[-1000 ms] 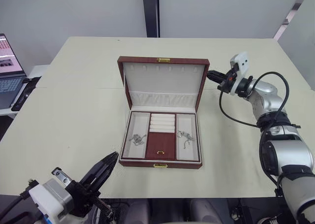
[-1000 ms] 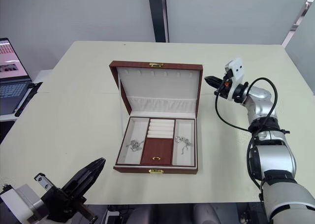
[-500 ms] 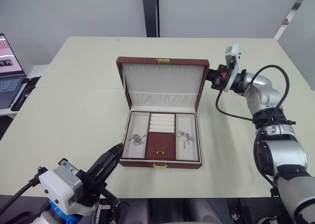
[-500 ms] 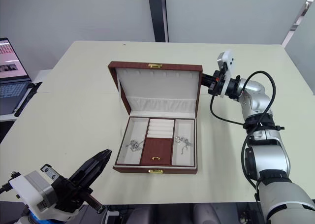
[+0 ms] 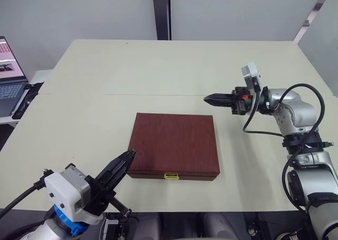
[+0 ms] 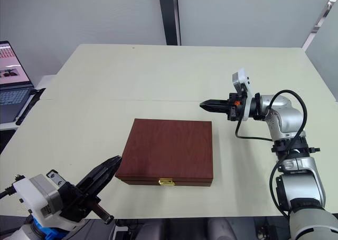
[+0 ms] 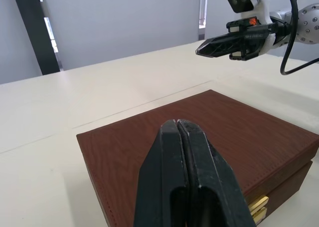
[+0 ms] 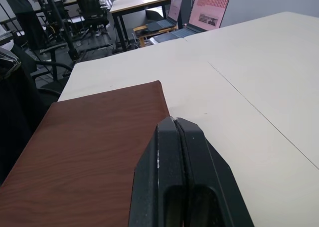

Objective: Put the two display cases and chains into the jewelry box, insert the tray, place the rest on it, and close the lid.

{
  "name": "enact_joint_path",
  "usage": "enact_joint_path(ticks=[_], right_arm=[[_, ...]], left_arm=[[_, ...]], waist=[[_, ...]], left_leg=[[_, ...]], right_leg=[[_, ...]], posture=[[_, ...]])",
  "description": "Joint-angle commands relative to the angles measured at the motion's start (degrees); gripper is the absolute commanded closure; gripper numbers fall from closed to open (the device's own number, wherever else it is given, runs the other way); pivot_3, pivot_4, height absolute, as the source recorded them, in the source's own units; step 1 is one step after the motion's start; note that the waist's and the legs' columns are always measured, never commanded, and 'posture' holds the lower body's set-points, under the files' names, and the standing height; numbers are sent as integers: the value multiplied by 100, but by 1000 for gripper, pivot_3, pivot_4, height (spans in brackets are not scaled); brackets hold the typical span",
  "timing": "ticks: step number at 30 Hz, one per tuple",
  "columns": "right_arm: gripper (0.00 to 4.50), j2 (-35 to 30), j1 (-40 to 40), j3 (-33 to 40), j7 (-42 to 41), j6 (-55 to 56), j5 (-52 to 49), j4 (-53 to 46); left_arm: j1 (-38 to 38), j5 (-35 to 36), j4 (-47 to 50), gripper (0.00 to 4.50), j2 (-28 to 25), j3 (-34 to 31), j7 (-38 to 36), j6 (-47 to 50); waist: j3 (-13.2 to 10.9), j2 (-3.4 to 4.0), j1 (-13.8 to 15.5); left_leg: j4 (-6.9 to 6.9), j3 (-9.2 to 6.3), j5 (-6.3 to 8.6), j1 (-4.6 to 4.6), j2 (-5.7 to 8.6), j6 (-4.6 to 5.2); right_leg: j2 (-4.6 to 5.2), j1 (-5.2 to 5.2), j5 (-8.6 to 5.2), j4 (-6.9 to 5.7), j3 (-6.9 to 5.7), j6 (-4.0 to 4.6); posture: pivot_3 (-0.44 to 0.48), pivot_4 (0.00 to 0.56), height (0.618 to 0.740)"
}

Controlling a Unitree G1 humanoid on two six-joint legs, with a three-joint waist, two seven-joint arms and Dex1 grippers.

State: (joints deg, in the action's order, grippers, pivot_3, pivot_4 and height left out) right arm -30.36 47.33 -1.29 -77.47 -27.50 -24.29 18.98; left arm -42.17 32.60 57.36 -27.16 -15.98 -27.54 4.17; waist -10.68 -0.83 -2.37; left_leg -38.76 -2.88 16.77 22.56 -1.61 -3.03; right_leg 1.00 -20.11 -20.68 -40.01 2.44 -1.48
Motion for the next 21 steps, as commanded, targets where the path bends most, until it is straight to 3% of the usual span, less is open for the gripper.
enact_joint_path(ticks=[1,2,5,8,18,21], right_arm=[[4486,-55,-67,160,190,238,15,-117],[4486,-79,-130,189,247,243,10,-159],[3927,-205,-389,357,401,242,-69,-296],[3210,-463,-811,614,443,207,-193,-456],[94,-1316,-2305,1295,415,516,-267,-589],[39,-1483,-2572,1366,458,761,-119,-428]], left_arm=[[-38,334,264,4500,-212,-14,332,214],[-60,418,264,4500,-296,-61,417,318],[40,601,207,3921,-442,-389,598,645],[48,782,-326,3094,-467,-775,284,675],[949,930,-2540,4,-1047,-1645,-848,979],[1348,902,-3192,0,-1606,-1612,-1038,1602]], waist=[[0,0,2],[0,0,5],[0,0,21],[0,0,71],[0,1,48],[0,1,38]], left_leg=[[0,0,0,0,0,0],[0,-1,0,0,0,0],[0,-1,0,0,0,0],[-1,-1,0,2,1,0],[-1,-1,0,-6,2,0],[0,4,0,-8,-2,0]], right_leg=[[0,0,0,0,0,0],[0,0,0,0,-1,0],[0,1,0,-1,-1,0],[0,-1,0,-1,-2,0],[-2,7,0,0,-5,0],[-3,3,0,-2,1,0]], posture=[[0,150,740],[0,150,740],[0,150,740],[0,150,740],[0,150,740],[0,150,740]])
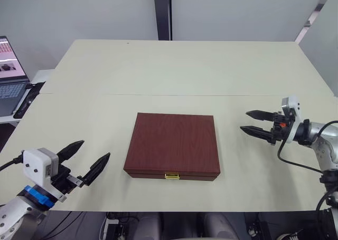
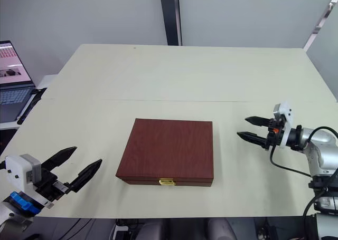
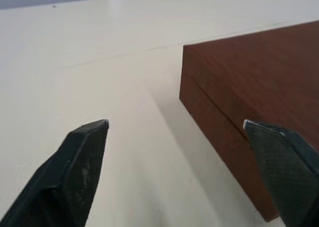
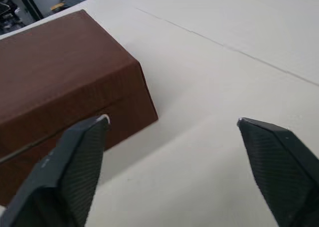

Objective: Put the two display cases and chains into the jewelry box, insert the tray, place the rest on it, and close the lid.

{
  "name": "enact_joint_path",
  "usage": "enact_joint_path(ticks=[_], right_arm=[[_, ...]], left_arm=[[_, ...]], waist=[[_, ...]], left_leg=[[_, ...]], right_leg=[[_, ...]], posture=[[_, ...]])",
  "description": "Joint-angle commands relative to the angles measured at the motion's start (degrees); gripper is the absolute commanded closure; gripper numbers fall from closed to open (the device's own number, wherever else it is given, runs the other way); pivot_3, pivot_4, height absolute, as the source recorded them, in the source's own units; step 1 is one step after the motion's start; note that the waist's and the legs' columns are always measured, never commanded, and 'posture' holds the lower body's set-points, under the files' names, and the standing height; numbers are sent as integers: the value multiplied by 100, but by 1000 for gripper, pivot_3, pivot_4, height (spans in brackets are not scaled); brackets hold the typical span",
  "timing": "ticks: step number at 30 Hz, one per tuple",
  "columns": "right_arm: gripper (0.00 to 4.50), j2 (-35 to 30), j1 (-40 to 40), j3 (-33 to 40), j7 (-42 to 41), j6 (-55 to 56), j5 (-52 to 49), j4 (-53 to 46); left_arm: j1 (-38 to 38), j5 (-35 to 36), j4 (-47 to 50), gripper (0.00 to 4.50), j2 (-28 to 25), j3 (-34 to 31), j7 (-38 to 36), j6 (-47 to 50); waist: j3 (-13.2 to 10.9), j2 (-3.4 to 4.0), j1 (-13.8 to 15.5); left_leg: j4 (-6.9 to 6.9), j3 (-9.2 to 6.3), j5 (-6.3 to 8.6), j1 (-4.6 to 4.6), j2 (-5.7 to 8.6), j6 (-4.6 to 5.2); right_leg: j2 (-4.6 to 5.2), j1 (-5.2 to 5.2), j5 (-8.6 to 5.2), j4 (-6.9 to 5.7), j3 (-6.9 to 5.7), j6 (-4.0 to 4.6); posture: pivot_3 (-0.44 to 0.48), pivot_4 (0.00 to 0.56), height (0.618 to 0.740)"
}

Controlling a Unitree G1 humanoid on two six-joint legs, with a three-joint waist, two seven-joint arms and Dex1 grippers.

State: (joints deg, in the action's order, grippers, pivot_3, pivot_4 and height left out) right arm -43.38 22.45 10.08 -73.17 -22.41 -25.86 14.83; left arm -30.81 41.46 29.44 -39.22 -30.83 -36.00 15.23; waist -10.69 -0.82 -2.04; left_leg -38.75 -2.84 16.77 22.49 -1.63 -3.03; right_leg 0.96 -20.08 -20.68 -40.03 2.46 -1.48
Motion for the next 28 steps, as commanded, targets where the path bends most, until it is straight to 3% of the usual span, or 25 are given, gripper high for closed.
enact_joint_path(ticks=[1,9,16,28], right_arm=[[39,-227,-156,251,45,295,49,10],[39,-439,-427,397,387,801,320,482],[39,-551,-514,380,525,1079,499,799],[39,-567,-474,315,489,1116,543,885]], left_arm=[[465,17,-621,0,-513,-132,-173,616],[1748,-408,-2225,0,-869,-68,-851,420],[2049,-1056,-3182,0,-1087,-1,-1351,88],[2321,-1263,-3643,0,-1272,-138,-1773,105]], waist=[[0,0,13],[0,0,8],[0,0,6],[0,0,10]], left_leg=[[0,-3,0,-1,0,0],[0,4,0,0,3,-1],[1,2,-1,0,-2,-1],[0,0,0,1,-1,-1]], right_leg=[[-1,1,0,-4,-2,0],[2,-2,0,-2,-6,0],[2,-5,0,-6,-2,0],[6,-5,0,-9,-4,0]], posture=[[0,150,740],[0,150,740],[0,150,740],[0,150,740]])
